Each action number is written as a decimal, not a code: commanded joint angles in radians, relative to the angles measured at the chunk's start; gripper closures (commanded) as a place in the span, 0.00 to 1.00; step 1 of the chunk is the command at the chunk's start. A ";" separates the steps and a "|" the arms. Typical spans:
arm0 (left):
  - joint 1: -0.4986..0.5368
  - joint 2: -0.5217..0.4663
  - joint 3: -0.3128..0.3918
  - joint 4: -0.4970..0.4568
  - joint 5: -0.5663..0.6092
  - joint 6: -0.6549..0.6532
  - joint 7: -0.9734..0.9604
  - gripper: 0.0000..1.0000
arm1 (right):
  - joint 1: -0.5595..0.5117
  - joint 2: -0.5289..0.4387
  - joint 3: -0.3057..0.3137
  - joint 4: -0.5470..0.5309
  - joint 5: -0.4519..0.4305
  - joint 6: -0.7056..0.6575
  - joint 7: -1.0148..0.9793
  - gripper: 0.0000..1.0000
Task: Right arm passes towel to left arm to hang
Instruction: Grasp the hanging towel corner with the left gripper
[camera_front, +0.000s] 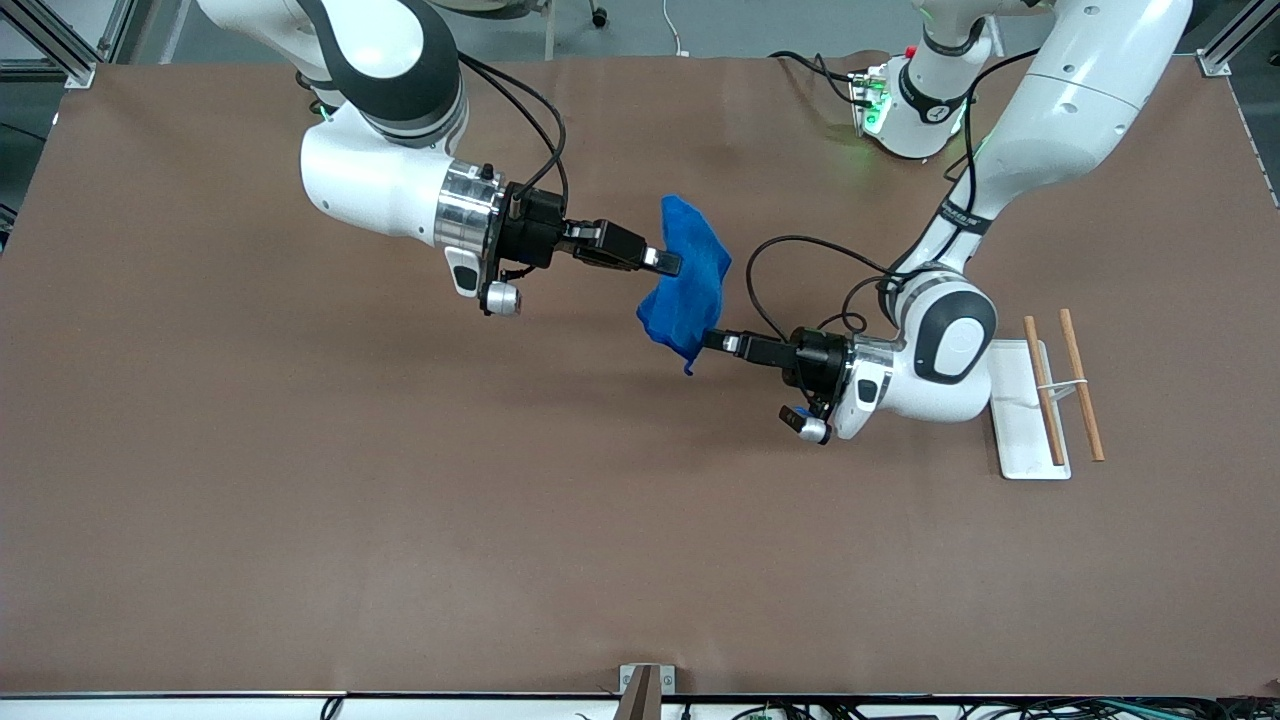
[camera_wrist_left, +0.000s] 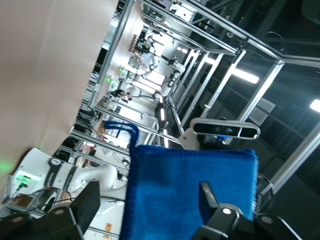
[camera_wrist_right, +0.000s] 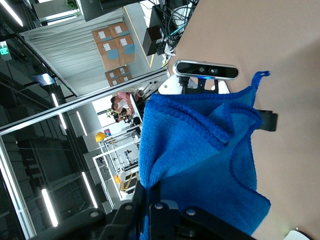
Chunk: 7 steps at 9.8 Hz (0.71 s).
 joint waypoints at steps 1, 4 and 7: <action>0.031 0.009 -0.008 -0.019 -0.023 -0.073 0.003 0.26 | 0.005 0.008 0.000 0.016 0.028 0.008 0.001 1.00; 0.043 0.009 -0.021 -0.022 -0.023 -0.090 0.003 0.33 | 0.004 0.008 0.000 0.016 0.028 0.008 0.001 1.00; 0.044 0.011 -0.021 -0.024 -0.023 -0.090 0.002 0.80 | 0.004 0.008 0.000 0.018 0.028 0.008 0.002 1.00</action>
